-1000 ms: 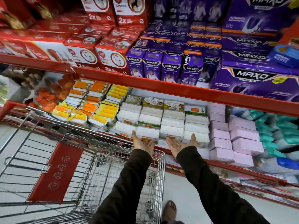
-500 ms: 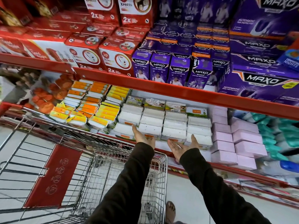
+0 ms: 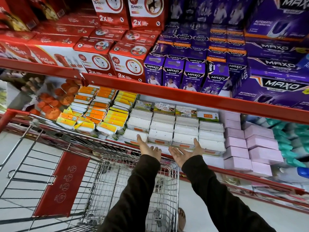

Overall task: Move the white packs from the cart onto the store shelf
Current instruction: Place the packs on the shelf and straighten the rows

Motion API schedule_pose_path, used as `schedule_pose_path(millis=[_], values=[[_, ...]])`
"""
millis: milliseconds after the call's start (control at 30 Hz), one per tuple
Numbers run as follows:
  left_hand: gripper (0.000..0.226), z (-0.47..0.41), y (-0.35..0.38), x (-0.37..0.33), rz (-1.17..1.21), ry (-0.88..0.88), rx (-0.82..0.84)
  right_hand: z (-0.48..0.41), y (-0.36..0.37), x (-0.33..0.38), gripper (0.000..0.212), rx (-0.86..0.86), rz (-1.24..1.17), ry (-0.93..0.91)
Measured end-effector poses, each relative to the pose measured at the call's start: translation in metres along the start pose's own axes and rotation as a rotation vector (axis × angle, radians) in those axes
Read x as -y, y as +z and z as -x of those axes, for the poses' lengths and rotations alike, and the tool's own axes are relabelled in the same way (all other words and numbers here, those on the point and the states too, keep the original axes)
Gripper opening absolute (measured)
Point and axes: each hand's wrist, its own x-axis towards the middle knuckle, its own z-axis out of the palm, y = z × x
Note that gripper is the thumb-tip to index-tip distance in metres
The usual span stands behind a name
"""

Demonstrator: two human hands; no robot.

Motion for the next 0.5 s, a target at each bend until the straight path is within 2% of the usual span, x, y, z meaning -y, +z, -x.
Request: schedule_pose_path(millis=[233, 500], values=[[0.090, -0.001, -0.025, -0.046, -0.003, 0.069, -0.043, -0.009, 0.019, -0.038, 0.092, -0.006, -0.034, 0.037], [0.082, -0.016, -0.016, -0.084, -0.046, 0.065, 0.046, -0.021, 0.025, -0.049, 0.088, -0.001, -0.064, -0.010]])
